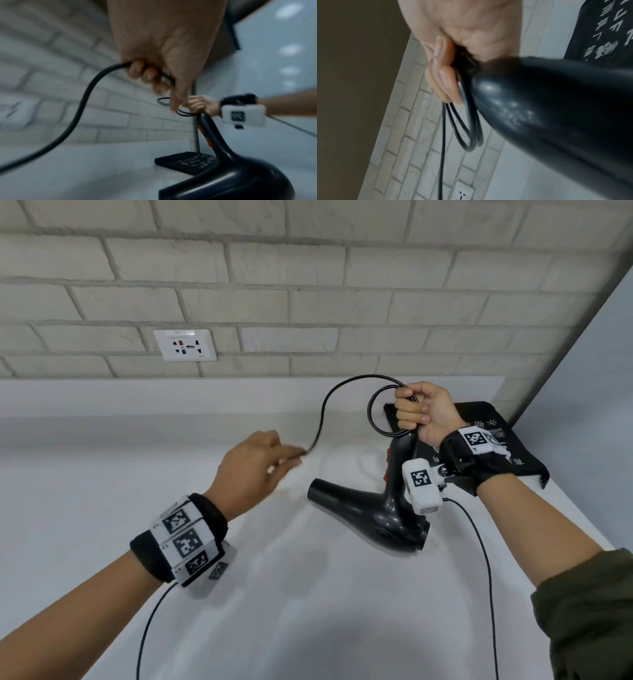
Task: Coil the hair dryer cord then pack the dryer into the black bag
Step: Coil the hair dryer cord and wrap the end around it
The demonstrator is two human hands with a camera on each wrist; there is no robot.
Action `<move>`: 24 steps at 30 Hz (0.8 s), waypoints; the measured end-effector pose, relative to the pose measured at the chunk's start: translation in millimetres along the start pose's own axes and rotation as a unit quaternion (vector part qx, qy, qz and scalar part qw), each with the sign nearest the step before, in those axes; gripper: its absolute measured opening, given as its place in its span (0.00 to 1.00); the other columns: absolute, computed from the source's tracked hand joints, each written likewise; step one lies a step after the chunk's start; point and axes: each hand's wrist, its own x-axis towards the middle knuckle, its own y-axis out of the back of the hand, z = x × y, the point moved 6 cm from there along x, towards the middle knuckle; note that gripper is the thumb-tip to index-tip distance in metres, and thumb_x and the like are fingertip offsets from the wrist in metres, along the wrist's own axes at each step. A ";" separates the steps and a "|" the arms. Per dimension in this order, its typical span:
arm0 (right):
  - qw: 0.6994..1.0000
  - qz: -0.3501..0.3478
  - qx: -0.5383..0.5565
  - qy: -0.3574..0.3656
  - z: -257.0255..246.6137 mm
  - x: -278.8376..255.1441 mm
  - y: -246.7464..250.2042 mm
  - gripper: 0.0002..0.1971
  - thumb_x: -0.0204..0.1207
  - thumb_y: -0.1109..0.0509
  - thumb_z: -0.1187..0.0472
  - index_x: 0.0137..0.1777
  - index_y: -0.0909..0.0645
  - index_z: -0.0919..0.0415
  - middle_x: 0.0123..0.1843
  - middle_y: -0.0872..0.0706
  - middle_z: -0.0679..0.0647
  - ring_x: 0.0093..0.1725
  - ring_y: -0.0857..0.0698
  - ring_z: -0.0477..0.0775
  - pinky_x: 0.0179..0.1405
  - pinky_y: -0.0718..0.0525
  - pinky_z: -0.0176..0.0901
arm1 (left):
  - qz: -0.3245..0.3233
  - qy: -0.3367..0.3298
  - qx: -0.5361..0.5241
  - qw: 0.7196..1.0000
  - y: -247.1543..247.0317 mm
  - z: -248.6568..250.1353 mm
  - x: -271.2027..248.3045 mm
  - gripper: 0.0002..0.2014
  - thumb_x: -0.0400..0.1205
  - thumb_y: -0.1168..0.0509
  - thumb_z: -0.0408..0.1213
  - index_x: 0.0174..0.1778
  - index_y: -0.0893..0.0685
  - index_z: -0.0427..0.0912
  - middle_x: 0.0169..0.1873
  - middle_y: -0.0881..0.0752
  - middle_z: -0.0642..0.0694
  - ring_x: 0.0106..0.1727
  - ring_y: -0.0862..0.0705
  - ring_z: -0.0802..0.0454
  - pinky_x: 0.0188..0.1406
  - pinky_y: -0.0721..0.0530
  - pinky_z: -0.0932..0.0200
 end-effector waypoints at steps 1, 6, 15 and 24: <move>1.000 0.000 -0.005 -0.003 1.7 1.7 -5.1 0.08 0.60 0.34 0.55 0.22 0.26 0.52 0.09 0.37 0.45 0.10 0.44 0.44 0.12 0.37 0.32 | -0.043 -0.058 0.097 0.993 -8.1 11.5 2.8 0.17 0.78 0.44 0.53 0.42 0.10 0.53 0.27 0.20 0.52 0.30 0.20 0.54 0.21 0.40 0.67; 0.999 -0.007 -0.037 -0.032 9.9 3.6 -32.9 0.15 0.71 0.46 0.56 0.24 0.27 0.53 0.12 0.34 0.43 0.10 0.39 0.40 0.11 0.38 0.31 | -0.327 -0.093 0.163 0.926 -41.2 61.9 11.6 0.17 0.83 0.46 0.50 0.51 0.13 0.49 0.44 0.15 0.47 0.50 0.21 0.47 0.36 0.27 0.56; 0.997 0.034 -0.057 -0.040 16.2 -2.9 -40.1 0.18 0.81 0.48 0.56 0.37 0.20 0.59 0.27 0.13 0.51 0.30 0.14 0.46 0.37 0.16 0.35 | -0.305 0.038 -0.341 0.888 -20.5 91.1 96.8 0.15 0.85 0.44 0.38 0.42 0.14 0.36 0.17 0.30 0.57 0.19 0.33 0.62 0.22 0.32 0.72; 0.990 -0.001 -0.143 -0.011 11.5 -8.7 -51.6 0.21 0.82 0.53 0.59 0.31 0.25 0.59 0.13 0.24 0.50 0.12 0.29 0.45 0.31 0.16 0.39 | -0.113 0.183 -0.346 0.913 -14.8 57.4 115.1 0.12 0.80 0.34 0.40 0.33 0.20 0.38 0.09 0.26 0.55 0.12 0.31 0.63 0.14 0.36 0.75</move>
